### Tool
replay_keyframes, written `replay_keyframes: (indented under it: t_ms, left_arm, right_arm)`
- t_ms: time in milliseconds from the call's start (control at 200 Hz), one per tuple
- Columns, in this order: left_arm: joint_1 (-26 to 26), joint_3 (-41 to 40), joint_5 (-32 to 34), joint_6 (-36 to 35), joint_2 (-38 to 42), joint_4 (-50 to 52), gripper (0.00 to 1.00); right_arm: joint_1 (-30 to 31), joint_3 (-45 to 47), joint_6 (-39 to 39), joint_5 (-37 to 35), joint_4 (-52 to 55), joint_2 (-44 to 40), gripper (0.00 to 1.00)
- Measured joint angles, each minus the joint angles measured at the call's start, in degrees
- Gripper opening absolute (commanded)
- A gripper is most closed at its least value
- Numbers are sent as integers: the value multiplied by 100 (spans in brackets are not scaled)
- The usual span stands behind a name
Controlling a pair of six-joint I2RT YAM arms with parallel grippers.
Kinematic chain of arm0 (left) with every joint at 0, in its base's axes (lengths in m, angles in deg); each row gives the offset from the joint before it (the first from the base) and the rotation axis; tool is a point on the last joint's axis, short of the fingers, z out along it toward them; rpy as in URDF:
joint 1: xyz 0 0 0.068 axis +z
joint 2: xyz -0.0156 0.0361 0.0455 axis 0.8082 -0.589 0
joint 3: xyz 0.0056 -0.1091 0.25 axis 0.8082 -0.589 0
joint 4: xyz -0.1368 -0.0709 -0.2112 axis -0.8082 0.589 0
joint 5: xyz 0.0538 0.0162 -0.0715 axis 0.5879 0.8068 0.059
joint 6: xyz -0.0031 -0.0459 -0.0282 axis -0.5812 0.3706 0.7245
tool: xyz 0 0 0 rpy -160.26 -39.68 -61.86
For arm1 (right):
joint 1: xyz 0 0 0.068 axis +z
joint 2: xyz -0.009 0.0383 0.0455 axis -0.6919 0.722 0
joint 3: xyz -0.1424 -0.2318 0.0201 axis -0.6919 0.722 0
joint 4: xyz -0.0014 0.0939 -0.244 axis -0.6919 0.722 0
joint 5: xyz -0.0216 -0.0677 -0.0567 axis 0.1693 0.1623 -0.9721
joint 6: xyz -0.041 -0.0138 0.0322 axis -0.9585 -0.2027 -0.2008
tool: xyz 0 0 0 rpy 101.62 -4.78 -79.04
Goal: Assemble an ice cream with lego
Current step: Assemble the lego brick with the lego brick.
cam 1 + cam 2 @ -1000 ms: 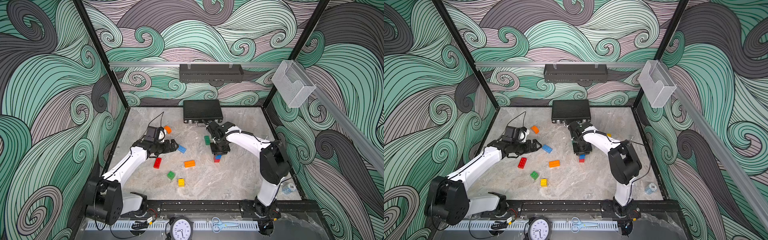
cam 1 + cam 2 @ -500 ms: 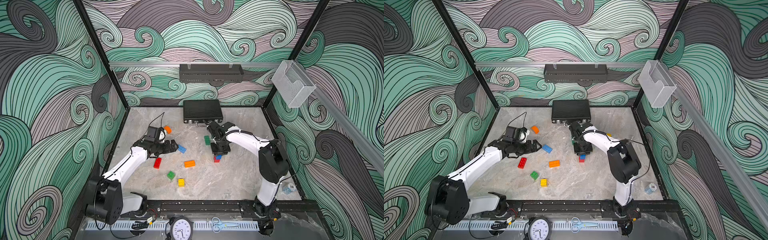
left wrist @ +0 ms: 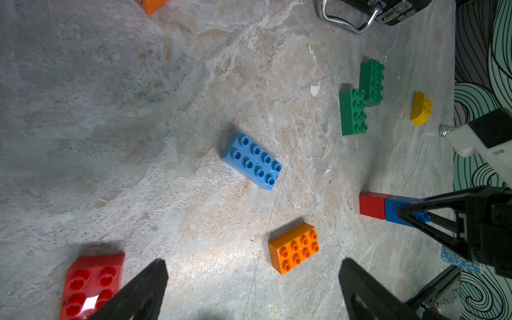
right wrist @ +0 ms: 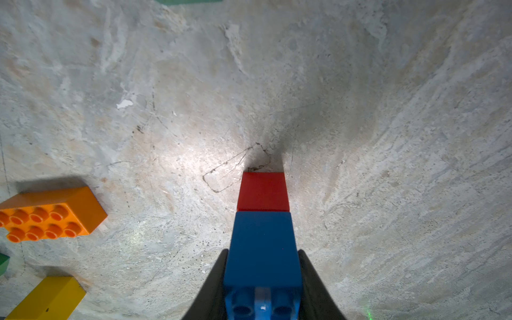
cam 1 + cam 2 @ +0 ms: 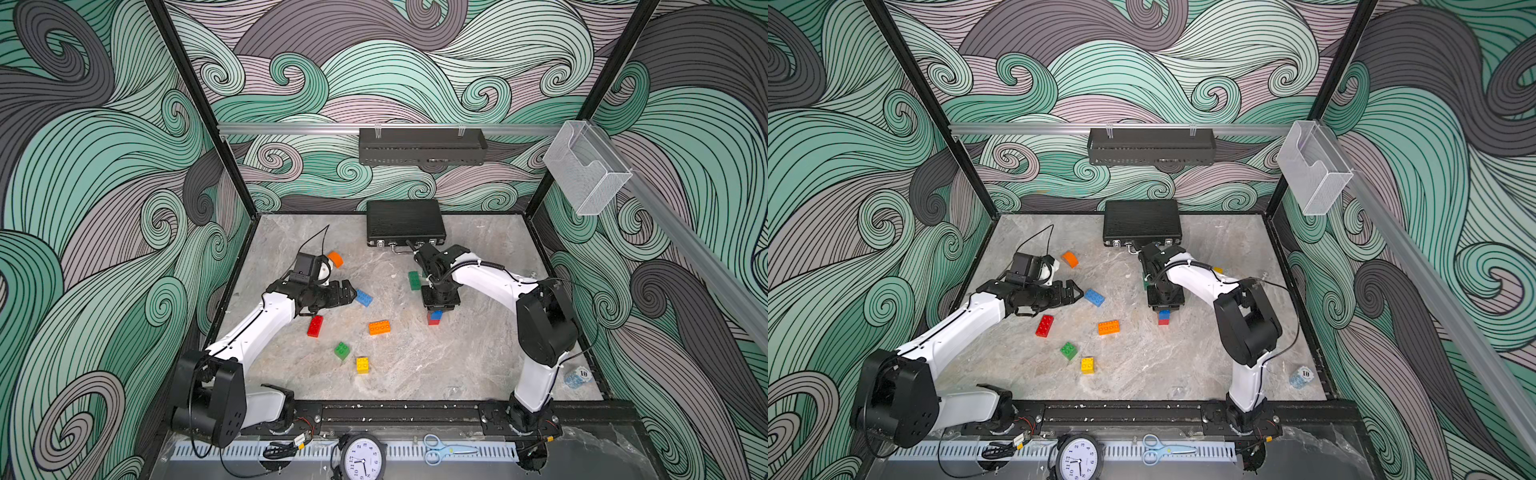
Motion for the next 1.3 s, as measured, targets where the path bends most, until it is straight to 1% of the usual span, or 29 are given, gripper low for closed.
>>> replay_keyframes:
  t_ms: [160, 315, 465, 660, 871, 1061, 1301]
  left_arm:
    - [0, 0, 0, -4, -9, 2, 97]
    - [0, 0, 11, -4, -35, 55, 97]
    - [0, 0, 52, -4, -33, 105, 97]
    - [0, 0, 72, -7, -33, 136, 97]
    - [0, 0, 125, -13, -28, 223, 97]
    - [0, 0, 151, -28, -20, 243, 97]
    - [0, 0, 155, -31, -20, 260, 97]
  right_arm:
    - [2, -4, 0, -83, -2, 50, 22]
    - [11, -66, 120, -94, 87, 138, 15]
    - [11, -44, 404, -59, 85, 146, 15]
    - [11, -120, 538, -63, 173, 256, 13]
    - [15, -240, 562, -116, 278, 260, 19]
    - [17, -267, 560, -122, 315, 264, 26]
    - [17, -282, 557, -122, 332, 264, 31]
